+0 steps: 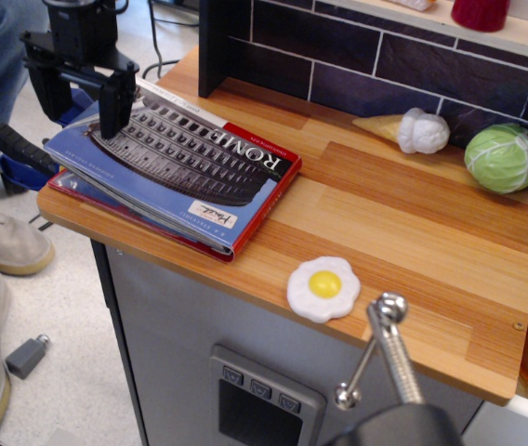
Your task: Open book
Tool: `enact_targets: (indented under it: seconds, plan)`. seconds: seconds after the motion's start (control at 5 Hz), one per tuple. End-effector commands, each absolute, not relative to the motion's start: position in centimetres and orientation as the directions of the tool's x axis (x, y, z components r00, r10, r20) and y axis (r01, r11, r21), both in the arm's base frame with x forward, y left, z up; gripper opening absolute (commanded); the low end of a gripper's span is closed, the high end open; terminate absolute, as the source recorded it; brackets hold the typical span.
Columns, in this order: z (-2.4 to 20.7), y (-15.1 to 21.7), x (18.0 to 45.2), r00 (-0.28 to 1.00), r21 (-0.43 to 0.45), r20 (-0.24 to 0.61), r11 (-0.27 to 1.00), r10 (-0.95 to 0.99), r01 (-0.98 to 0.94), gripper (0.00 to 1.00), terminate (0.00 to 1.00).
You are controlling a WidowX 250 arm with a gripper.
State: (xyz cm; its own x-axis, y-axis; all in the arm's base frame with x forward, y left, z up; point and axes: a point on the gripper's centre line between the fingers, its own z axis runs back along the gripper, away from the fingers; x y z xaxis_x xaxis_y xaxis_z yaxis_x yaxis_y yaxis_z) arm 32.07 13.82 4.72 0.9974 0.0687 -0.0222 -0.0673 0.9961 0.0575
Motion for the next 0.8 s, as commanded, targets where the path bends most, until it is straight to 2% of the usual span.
enact_targets:
  seconds: [0.0,0.2,0.4,0.6]
  plan:
    - [6.0,13.9,32.4,0.998,0.06,0.043,0.997,0.038,-0.041,1.0,0.0]
    - [6.1,12.6,31.5,0.998,0.001,0.051,0.999,0.048,-0.048,1.0,0.0]
    - [7.3,11.3,31.6,0.992,-0.125,0.046,0.986,0.118,-0.112,1.0,0.0]
    - [9.7,9.6,32.0,0.988,-0.219,0.032,0.966,0.152,-0.142,1.0,0.0]
